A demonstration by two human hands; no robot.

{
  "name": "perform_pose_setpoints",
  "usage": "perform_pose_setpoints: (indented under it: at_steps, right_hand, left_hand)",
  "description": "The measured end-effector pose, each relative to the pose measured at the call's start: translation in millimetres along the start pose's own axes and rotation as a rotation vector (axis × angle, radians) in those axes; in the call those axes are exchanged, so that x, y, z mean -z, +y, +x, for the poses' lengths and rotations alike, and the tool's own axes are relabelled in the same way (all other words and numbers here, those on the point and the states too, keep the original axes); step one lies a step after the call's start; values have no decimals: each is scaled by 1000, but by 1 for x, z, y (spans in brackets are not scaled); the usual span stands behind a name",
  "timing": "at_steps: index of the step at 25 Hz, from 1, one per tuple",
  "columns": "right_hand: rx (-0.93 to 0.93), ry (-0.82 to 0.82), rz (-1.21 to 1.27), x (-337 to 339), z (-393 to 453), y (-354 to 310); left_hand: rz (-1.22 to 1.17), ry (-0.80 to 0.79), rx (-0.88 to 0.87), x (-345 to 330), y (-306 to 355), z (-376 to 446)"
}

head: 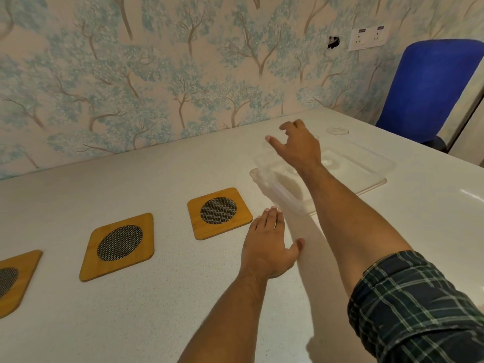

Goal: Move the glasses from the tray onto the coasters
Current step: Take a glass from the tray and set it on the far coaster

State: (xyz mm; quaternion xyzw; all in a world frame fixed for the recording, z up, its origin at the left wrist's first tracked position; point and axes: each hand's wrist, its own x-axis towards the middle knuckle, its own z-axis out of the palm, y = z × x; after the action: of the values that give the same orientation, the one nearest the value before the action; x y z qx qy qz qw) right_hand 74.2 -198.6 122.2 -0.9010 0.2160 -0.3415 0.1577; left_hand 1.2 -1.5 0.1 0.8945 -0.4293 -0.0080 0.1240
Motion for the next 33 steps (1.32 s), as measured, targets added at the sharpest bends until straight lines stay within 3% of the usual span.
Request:
perform_pose_setpoints:
  at_steps: [4,9,21,27,33]
  right_hand:
    - [-82,-180,-157,-16,-3,-16]
    - [-196,-314,-90,-36,-5,-22]
    - [-379,-213,89,-45,-17,-9]
    - [-307,-120,119,-35,-28,-11]
    - [-228,-76,159,-11,-37,-22]
  left_hand:
    - [2,-6,-10,2,-2,0]
    - [-16,21,-8,8,-5,-2]
    - [-38,-31,10,11,3,-5]
    - [33,-76,-10,10,2,-3]
    - [-103,-17,20,12,4,-14]
